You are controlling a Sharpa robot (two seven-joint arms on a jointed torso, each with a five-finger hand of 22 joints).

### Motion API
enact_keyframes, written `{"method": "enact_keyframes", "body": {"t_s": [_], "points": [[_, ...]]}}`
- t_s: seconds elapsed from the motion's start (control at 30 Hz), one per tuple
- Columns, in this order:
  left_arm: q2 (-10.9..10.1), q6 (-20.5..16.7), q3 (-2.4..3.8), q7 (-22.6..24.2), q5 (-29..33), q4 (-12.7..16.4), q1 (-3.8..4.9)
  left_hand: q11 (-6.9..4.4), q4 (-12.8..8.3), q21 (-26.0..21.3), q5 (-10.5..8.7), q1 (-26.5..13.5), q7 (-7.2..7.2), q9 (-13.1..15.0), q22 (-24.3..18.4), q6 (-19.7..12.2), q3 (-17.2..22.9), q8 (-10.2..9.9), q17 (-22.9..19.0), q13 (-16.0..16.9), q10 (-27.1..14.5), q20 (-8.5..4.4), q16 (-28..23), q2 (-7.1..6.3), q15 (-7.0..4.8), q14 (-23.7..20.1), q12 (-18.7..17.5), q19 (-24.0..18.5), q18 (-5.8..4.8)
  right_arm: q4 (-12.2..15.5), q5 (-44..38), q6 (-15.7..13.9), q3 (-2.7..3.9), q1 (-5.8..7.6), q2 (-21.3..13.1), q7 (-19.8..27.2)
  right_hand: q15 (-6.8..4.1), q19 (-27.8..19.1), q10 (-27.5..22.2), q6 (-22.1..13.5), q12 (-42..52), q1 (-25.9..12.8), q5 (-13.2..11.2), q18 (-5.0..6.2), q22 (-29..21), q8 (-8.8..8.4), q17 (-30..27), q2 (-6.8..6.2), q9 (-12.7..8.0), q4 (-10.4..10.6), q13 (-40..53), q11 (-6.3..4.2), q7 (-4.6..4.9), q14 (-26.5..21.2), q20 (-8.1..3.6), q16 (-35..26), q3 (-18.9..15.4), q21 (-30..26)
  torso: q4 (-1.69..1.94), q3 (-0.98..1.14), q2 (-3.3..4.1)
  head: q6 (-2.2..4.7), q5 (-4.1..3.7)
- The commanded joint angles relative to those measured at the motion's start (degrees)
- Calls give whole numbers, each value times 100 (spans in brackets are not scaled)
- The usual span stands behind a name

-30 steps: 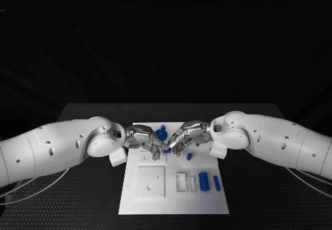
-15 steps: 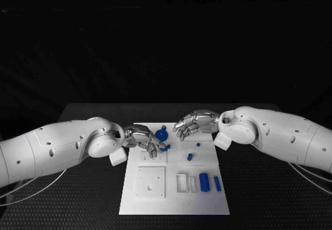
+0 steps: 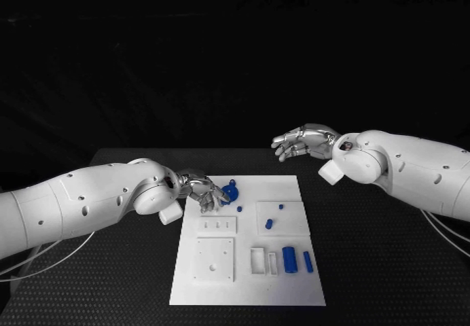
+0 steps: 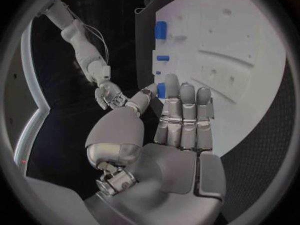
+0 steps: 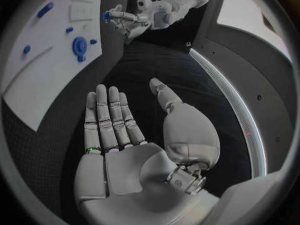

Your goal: Assemble the parts on the task board

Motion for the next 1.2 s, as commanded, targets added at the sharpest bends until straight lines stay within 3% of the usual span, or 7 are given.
{"method": "enact_keyframes", "body": {"t_s": [0.03,0.13,0.27,0.47,0.7,1.03,1.2], "points": [[119,-108,6,-735,-858,-121,62,-161,8,536,90,155,-182,-28,150,123,-51,39,141,496,123,-593,397,61,-207,150,712,288,114,-226,-794,-751,-2,20,23,337,-58,76,133,58,46,1,69,80,16,27,-20,-27,-10,-14,-20,-50,-34,156,-24,66,81,60,-20,18,-74,-37,41],[257,8,5,-991,-1034,-255,75,-169,-15,990,103,197,-179,-46,152,106,-40,46,301,836,24,-761,806,56,-421,420,1210,598,216,-439,-999,-765,-2,22,86,346,-247,440,406,72,85,105,10,80,51,35,-14,-15,-24,-17,-38,-156,-115,582,-132,236,185,247,-32,34,-109,-57,82],[401,206,4,-1203,-1169,-374,80,-202,-23,1401,90,214,-207,-59,142,64,-17,49,418,1006,-44,-901,1115,96,-538,733,1533,927,313,-550,-1096,-752,-4,22,149,348,-277,516,475,91,9,134,-63,80,5,47,-64,-5,-31,-27,-90,-172,-124,655,-170,208,225,251,-46,56,-141,-103,117],[553,260,4,-1391,-1333,-486,80,-183,-16,1629,43,221,-184,-66,77,-58,46,29,430,1024,-131,-965,1186,162,-528,1004,1650,1391,417,-527,-1161,-795,-5,22,153,358,-249,471,497,111,-51,151,-90,80,-31,59,-111,-9,-35,-24,-128,-165,-106,618,-153,142,233,208,-64,82,-178,-138,118],[635,129,4,-1528,-1407,-481,79,-178,-8,1788,217,157,-179,-54,113,-78,103,63,504,1003,-199,-974,1353,139,-528,1124,1714,1553,542,-396,-1171,-823,-6,21,104,356,-243,460,522,133,-72,188,-91,80,-41,70,-128,-8,-35,-33,-142,-169,-94,618,-148,122,245,198,-71,122,-195,-215,121],[664,97,4,-1488,-1452,-383,74,-272,13,2015,1019,-408,-285,10,122,144,173,606,544,999,-230,-930,1528,115,-600,1129,1925,1491,613,-222,-1170,-843,-6,20,71,335,-226,431,571,158,-131,297,133,80,-56,79,-164,-7,-45,-32,-179,-170,-82,612,-128,78,288,183,-60,114,-197,-312,99],[728,105,4,-1484,-1520,-372,63,-325,-7,2101,1245,-581,-344,25,117,209,249,903,546,946,-210,-906,1608,108,-635,1125,1975,1418,606,-134,-1169,-821,-8,20,59,311,-220,419,583,157,-152,325,213,80,-57,77,-174,-14,-51,-30,-193,-168,-74,606,-121,64,300,181,-56,106,-195,-329,108]]}}
